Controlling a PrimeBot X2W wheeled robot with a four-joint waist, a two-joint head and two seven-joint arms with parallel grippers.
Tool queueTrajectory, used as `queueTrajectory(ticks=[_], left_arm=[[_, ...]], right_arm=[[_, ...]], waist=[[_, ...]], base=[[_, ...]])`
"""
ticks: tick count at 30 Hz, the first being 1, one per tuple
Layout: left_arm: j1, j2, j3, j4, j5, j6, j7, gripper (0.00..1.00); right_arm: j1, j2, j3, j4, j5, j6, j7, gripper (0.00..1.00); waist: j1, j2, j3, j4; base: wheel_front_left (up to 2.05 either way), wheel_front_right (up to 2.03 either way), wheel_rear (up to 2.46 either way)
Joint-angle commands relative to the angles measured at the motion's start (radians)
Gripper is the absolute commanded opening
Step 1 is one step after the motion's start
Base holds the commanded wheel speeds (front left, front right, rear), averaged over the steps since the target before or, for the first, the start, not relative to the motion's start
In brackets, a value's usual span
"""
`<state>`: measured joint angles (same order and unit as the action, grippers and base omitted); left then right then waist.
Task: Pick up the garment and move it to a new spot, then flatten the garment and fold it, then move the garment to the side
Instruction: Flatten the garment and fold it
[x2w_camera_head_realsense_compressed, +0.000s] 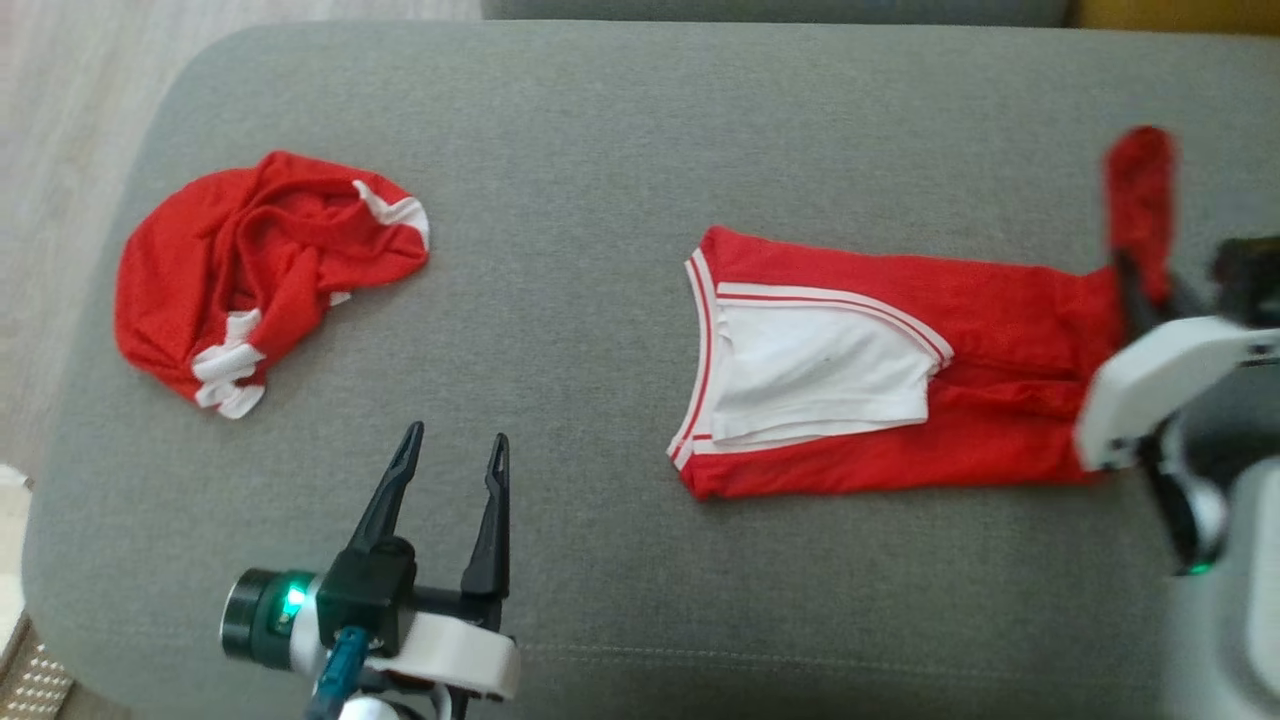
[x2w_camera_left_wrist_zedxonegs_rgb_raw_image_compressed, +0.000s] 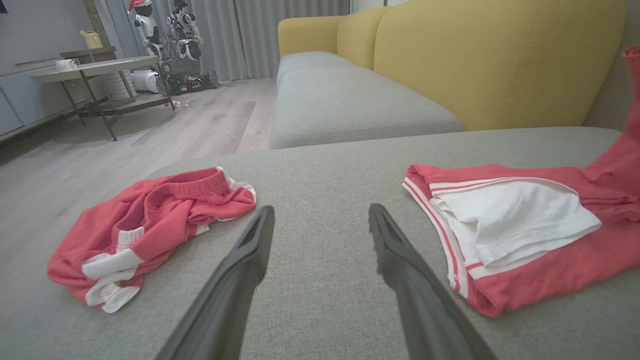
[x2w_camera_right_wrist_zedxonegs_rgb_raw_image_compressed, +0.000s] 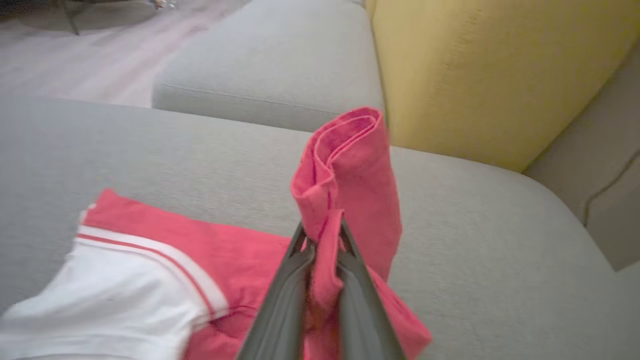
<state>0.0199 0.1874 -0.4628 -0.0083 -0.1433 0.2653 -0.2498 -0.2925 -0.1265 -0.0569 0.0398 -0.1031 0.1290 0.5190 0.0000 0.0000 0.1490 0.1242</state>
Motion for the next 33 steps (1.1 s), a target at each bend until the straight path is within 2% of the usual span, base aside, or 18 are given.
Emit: queueTrajectory(ticks=[1, 8, 15, 21, 27, 28, 29, 30, 33], left_arm=[[-0.022, -0.003, 0.037, -0.028, 0.008, -0.002, -0.012, 1.0], [-0.024, -0.009, 0.03, -0.021, 0.011, -0.015, -0.012, 1.0], [-0.029, -0.022, 0.019, -0.007, 0.015, -0.029, -0.012, 1.0], [-0.03, -0.035, 0.015, 0.005, 0.018, -0.04, -0.012, 1.0], [-0.034, -0.046, 0.009, 0.016, 0.022, -0.05, -0.012, 1.0], [-0.034, -0.047, 0.009, 0.018, 0.022, -0.051, -0.012, 1.0], [-0.034, -0.048, 0.01, 0.019, 0.022, -0.052, -0.012, 1.0], [-0.034, -0.048, 0.011, 0.02, 0.022, -0.052, -0.012, 1.0], [-0.034, -0.051, 0.015, 0.025, 0.023, -0.051, -0.012, 1.0]], right_arm=[[-0.009, 0.015, 0.056, -0.059, 0.023, 0.002, 0.008, 0.0], [0.008, 0.066, 0.15, -0.042, 0.062, 0.002, -0.004, 0.0], [-0.021, 0.076, 0.235, 0.082, 0.151, 0.002, -0.057, 0.0], [-0.068, 0.076, 0.304, 0.195, 0.167, 0.002, -0.092, 0.0], [-0.094, 0.076, 0.321, 0.278, 0.166, 0.002, -0.129, 0.0], [-0.097, 0.076, 0.323, 0.289, 0.172, 0.002, -0.132, 0.1], [-0.1, 0.076, 0.321, 0.294, 0.183, 0.002, -0.139, 0.94], [-0.103, 0.076, 0.318, 0.294, 0.2, 0.002, -0.151, 1.0], [-0.105, 0.076, 0.327, 0.27, 0.285, 0.002, -0.192, 1.0]], waist=[[0.0, 0.0, -0.005, 0.012], [0.0, 0.0, -0.009, 0.054], [0.0, 0.0, -0.012, 0.105], [0.0, 0.0, -0.011, 0.144], [0.0, 0.0, -0.003, 0.167], [0.0, 0.0, -0.003, 0.169], [0.0, 0.0, -0.001, 0.17], [0.0, 0.0, 0.0, 0.169], [0.0, 0.0, -0.003, 0.167]], base=[[0.0, 0.0, 0.0], [0.0, 0.0, 0.0], [0.0, 0.0, 0.0], [0.0, 0.0, 0.0], [0.0, 0.0, 0.0], [0.0, 0.0, 0.0], [0.0, 0.0, 0.0], [0.0, 0.0, 0.0], [0.0, 0.0, 0.0]])
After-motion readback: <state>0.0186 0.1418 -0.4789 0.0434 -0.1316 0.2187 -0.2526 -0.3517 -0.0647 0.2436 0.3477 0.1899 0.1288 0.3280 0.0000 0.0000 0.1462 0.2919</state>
